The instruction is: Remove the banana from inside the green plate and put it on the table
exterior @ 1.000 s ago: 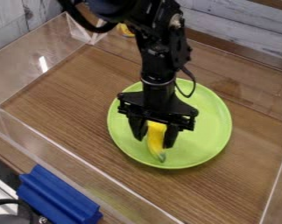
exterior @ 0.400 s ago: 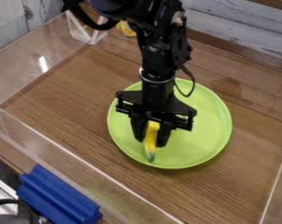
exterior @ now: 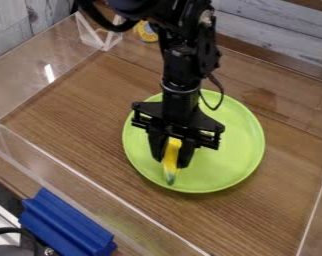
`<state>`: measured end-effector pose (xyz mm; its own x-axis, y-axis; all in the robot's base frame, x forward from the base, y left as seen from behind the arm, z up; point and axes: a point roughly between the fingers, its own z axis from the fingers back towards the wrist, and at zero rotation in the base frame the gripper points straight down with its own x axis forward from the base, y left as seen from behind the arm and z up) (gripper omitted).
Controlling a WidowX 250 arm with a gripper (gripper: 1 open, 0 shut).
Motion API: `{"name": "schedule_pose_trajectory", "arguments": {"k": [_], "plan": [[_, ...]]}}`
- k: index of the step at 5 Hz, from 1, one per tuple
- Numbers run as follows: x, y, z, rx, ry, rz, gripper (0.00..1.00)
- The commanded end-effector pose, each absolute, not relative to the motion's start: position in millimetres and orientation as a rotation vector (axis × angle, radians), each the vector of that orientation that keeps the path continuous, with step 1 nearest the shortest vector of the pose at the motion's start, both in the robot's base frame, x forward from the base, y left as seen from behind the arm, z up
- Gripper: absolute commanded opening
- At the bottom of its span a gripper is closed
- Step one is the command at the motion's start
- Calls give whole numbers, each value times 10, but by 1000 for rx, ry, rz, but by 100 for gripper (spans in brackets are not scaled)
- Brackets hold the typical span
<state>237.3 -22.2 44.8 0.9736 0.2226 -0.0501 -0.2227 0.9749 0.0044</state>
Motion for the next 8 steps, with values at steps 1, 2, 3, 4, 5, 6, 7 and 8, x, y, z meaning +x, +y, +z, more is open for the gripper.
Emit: {"name": "schedule_pose_trajectory", "arguments": {"k": [1,2,3,4,5,6,7,8], "plan": [[2481,-242,602,-4,-3,210,0],[2481,-241,617,-1,2,206,0],[2480,-238,633,3,8,201,0],[2478,-237,648,7,13,197,0],[2476,-236,667,10,19,191,0],[2474,-234,682,14,24,186,0],[2473,-233,698,17,30,181,0],[2472,-229,723,22,34,175,0]]}}
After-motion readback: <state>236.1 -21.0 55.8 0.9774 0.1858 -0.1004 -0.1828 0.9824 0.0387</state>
